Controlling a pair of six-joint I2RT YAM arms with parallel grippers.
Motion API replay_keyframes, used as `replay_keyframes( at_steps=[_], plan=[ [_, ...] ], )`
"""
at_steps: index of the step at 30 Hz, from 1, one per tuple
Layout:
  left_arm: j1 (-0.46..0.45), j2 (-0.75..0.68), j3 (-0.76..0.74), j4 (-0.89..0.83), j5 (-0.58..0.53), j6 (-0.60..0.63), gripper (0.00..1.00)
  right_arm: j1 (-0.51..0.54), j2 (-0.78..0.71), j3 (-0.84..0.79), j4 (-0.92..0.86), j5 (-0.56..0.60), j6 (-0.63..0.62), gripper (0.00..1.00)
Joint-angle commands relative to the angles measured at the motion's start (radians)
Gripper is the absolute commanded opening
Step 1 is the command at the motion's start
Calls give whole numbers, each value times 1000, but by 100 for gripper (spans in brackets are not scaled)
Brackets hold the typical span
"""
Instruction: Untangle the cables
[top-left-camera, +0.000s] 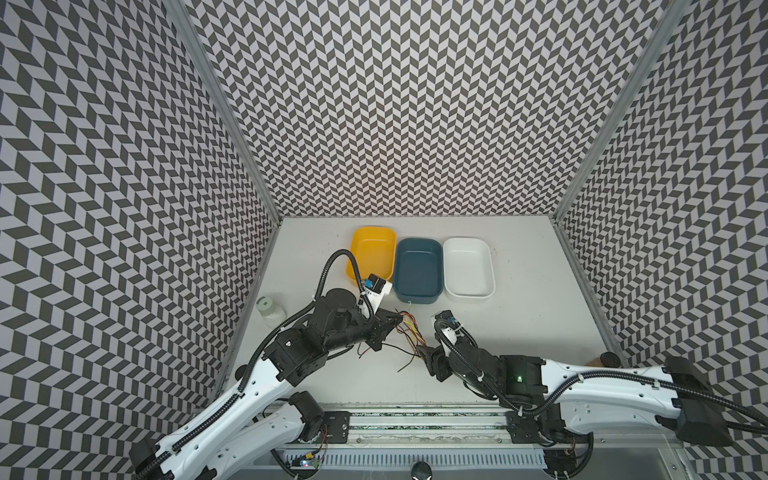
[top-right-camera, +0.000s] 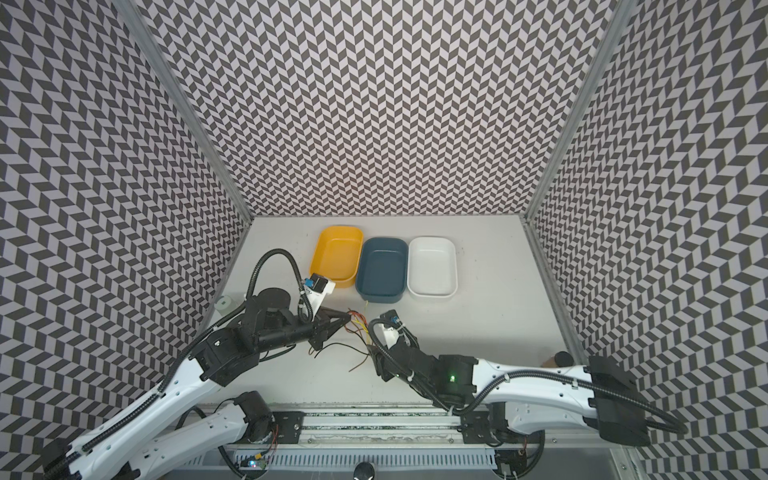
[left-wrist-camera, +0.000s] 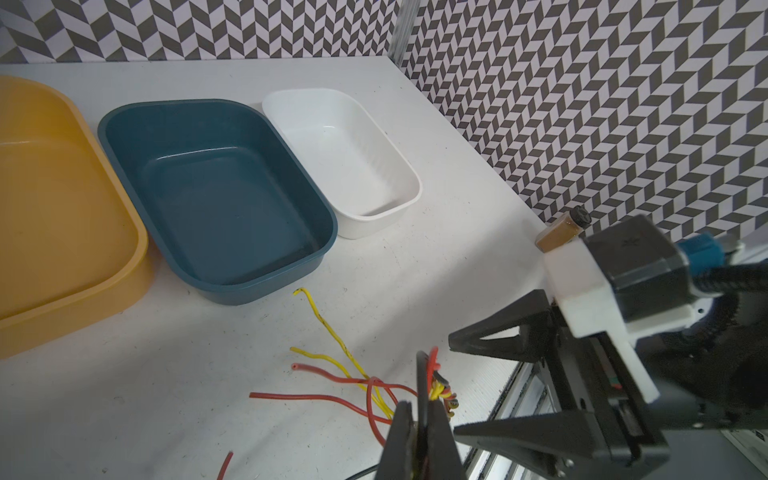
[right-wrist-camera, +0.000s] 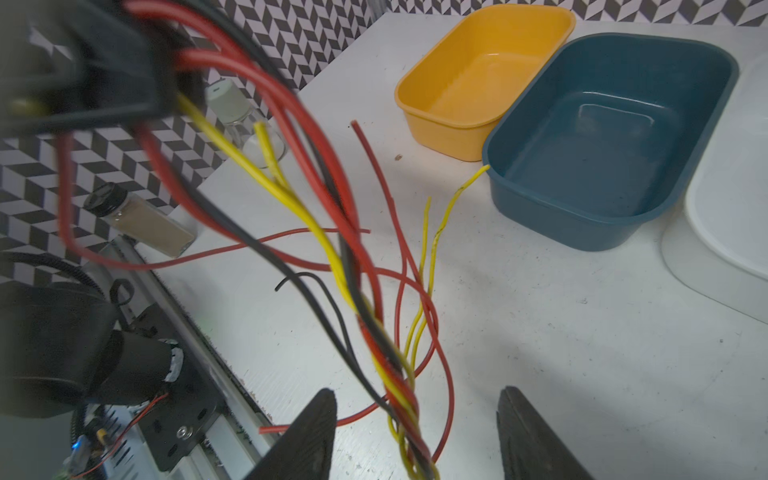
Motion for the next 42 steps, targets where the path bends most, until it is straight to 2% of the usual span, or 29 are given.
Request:
replay_keyframes(
  at_steps=[1,6,13,19,24,29,31,36,39,42],
  plan=[
    [1,-19,1,38,34,-12,0,3,30,47,21,85,7,62],
    [1,-14,-1,51,74,-18,0,3,90,101,-34,112,25,62],
    [-5,-36,1,30,73,-7,0,-3,81,108,-130,260,114,61],
    [-7,-53,5,1,67,15,0,-25,70,90,-172,305,154,54],
    [-6,-60,4,-30,80,35,0,-57,48,68,-152,321,132,50],
    [-11,-58,2,-39,148,39,0,-138,-11,0,-37,235,58,54],
    [-15,-47,7,-43,187,37,0,-180,-49,-51,83,130,-8,58],
    [-32,-26,15,-61,214,44,0,-192,-149,-136,275,42,-115,63],
    [-37,-21,18,-66,197,48,0,-198,-188,-145,294,-36,-125,64],
    [-38,-27,20,-67,160,46,0,-196,-208,-131,236,-84,-148,66]
  ],
)
